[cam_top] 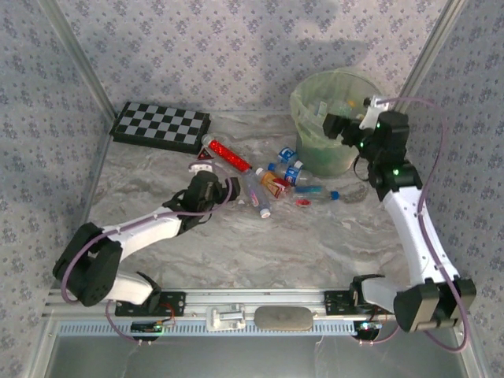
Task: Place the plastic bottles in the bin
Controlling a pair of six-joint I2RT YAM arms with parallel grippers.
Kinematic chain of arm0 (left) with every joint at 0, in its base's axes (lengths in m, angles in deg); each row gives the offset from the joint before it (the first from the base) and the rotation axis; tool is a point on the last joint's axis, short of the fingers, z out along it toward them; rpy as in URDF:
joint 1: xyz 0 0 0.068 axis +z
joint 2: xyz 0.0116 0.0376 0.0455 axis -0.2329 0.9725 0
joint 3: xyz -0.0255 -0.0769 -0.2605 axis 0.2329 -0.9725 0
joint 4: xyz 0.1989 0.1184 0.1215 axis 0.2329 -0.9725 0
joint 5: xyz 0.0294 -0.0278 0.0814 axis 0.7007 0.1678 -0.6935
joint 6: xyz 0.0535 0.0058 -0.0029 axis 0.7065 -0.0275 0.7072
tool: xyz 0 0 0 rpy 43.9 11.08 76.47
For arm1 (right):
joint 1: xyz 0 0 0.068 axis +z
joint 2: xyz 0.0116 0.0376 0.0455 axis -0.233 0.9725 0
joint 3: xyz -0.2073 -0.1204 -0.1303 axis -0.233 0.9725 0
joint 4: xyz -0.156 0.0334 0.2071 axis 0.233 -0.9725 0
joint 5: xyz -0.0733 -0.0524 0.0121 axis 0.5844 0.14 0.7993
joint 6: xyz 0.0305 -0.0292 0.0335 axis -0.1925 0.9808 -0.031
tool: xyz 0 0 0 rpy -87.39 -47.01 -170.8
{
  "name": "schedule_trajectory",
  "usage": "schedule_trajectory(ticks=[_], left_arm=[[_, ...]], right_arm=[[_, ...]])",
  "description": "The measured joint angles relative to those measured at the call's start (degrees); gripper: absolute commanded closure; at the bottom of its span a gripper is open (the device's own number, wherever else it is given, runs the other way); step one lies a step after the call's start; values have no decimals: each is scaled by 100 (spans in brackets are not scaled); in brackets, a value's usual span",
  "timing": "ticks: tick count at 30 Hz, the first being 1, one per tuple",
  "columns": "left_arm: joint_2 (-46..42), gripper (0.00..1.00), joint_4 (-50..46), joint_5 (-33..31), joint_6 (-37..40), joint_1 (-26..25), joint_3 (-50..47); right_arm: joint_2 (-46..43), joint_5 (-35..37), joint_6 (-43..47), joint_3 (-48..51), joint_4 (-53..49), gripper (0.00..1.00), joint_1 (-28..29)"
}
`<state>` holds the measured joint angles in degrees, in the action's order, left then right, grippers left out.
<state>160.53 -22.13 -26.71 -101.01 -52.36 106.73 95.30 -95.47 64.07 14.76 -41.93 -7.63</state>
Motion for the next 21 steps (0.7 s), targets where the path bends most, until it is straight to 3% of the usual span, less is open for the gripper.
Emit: schedule_trajectory(ticks=[12,21], left_arm=[[1008,0,-61,2,-238,-745,627],[1810,0,-396,70,-354,-1097,1344]], right_arm=[[-1121,184,-680,2146,470,0,402],[-1054,197,-1038,2640,680,0,461]])
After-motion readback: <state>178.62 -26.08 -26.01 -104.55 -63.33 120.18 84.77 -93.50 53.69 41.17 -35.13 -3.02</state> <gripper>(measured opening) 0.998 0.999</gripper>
